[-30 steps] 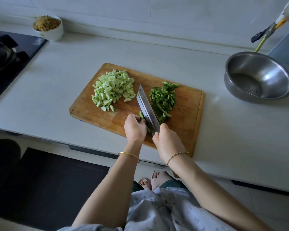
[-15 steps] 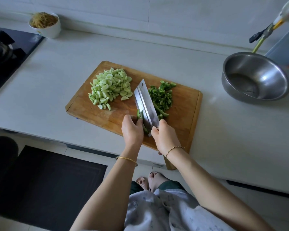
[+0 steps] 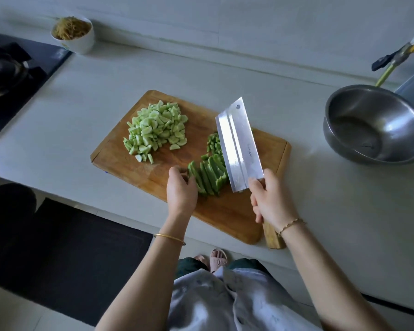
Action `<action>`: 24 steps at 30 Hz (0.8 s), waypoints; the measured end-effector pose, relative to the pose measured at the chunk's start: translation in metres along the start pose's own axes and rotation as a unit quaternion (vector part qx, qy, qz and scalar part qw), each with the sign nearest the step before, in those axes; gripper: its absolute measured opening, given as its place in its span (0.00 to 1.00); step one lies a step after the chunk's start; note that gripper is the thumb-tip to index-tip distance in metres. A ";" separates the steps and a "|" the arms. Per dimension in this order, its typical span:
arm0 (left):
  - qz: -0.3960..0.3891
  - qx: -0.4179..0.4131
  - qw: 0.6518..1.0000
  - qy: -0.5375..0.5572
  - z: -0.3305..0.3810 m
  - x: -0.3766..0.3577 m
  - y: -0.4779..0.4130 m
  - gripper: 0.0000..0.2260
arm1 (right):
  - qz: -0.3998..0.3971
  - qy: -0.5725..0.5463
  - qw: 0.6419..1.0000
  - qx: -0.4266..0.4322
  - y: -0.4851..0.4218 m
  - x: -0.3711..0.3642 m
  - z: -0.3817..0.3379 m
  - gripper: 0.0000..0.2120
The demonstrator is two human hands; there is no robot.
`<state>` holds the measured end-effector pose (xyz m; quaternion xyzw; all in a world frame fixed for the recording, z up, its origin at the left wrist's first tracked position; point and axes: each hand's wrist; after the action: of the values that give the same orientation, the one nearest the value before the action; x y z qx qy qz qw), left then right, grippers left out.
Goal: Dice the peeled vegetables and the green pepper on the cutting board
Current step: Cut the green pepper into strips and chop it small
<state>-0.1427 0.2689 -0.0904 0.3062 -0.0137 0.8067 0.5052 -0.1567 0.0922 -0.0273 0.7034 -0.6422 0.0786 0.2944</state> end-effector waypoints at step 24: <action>-0.010 0.015 0.956 -0.293 0.045 -0.035 0.003 0.40 | 0.032 0.122 0.990 0.060 -0.029 0.026 0.021 0.16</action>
<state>-0.1128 0.2239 -0.0710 0.5374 -0.1459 0.6764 0.4822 -0.1309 0.0595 -0.0406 0.6841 -0.6177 0.2120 0.3248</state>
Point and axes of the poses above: each hand's wrist, its own y-axis away from the middle knuckle, its own x-axis out of the back of the hand, z = x × y, and after that the axes turned 1 degree about y, right-handed
